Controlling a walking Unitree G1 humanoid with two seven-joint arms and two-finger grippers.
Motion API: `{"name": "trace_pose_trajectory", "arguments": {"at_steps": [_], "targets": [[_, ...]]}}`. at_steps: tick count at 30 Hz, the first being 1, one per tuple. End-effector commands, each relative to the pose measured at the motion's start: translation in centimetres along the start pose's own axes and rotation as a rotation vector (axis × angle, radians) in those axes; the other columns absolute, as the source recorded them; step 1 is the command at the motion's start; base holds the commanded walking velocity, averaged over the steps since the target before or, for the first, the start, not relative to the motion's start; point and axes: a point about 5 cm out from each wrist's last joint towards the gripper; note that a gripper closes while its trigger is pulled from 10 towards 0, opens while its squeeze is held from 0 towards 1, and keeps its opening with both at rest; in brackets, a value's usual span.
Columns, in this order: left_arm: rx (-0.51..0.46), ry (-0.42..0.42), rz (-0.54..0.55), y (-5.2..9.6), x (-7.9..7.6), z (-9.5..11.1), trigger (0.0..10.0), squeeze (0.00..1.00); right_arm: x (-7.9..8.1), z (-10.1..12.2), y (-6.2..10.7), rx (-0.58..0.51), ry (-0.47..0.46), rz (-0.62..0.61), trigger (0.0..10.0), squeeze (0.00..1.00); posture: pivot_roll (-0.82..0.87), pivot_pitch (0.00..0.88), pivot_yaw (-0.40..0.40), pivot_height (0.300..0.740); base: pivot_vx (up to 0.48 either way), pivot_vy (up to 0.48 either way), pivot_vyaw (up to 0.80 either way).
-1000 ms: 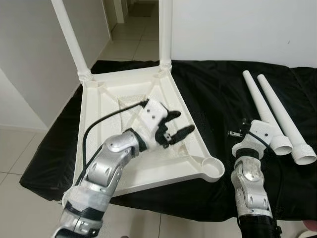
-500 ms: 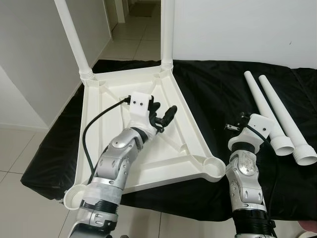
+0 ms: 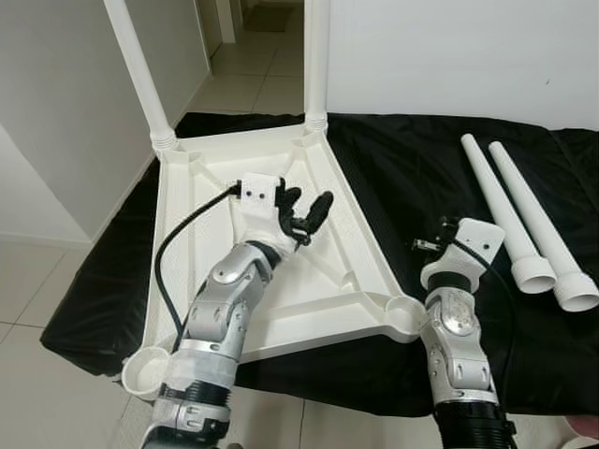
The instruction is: Building children table
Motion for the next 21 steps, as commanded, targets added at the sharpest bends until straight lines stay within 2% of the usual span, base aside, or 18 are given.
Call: {"name": "trace_pose_trajectory", "arguments": {"at_steps": [1, 3, 8, 10, 11, 13, 18, 21], "targets": [[-0.005, 0.005, 0.084, 0.2, 0.8, -0.2, 10.0, 0.00, -0.2, 0.1, -0.1, -0.005, 0.008, -0.003, 10.0, 0.00, -0.15, 0.058, 0.033, 0.740, 0.000, 0.000, 0.00], [-0.030, 0.013, 0.127, 0.3, 1.3, 0.0, 10.0, 0.00, -0.3, 0.4, 0.0, -0.026, 0.031, 0.012, 10.0, 0.00, -0.15, 0.056, 0.032, 0.740, 0.000, 0.000, 0.00], [-0.016, -0.098, 0.100, 0.4, 1.4, -0.3, 10.0, 0.00, -1.2, -0.2, 0.6, -0.015, 0.042, -0.019, 10.0, 0.00, -0.15, 0.052, 0.034, 0.740, 0.000, 0.000, 0.00], [-0.014, -0.110, 0.091, 0.4, 1.4, -0.3, 10.0, 0.00, -1.3, -0.4, 0.6, -0.009, 0.035, -0.025, 10.0, 0.00, -0.14, 0.052, 0.034, 0.740, 0.000, 0.000, 0.00], [-0.016, -0.136, 0.026, 0.4, 0.8, -0.3, 10.0, 0.00, -2.1, -1.0, 0.7, 0.022, -0.015, -0.072, 10.0, 0.00, -0.13, 0.054, 0.037, 0.740, 0.000, 0.000, 0.00], [-0.022, -0.183, -0.026, 0.7, 0.2, -0.5, 10.0, 0.00, -3.0, -1.8, 1.0, 0.057, -0.053, -0.135, 10.0, 0.00, -0.13, 0.032, 0.042, 0.740, 0.000, 0.000, 0.00], [-0.030, -0.229, -0.079, 0.7, -1.0, -0.5, 10.0, 0.00, -3.6, -2.4, 0.7, 0.081, -0.102, -0.180, 10.0, 0.00, -0.12, 0.020, 0.051, 0.740, 0.000, 0.000, 0.00], [-0.023, -0.251, -0.128, 0.7, -2.1, -1.1, 10.0, 0.00, -4.2, -3.2, 0.5, 0.112, -0.164, -0.231, 10.0, 0.00, -0.12, 0.018, 0.067, 0.740, 0.000, 0.000, 0.00]]}}
Point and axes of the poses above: a point about 5 cm out from each wrist's last joint towards the gripper, its own y axis pointing back from the gripper into the wrist, its own z axis along the axis of the wrist's last joint, x = y × z, and after that the axes turned 5 degrees about -y, right-handed
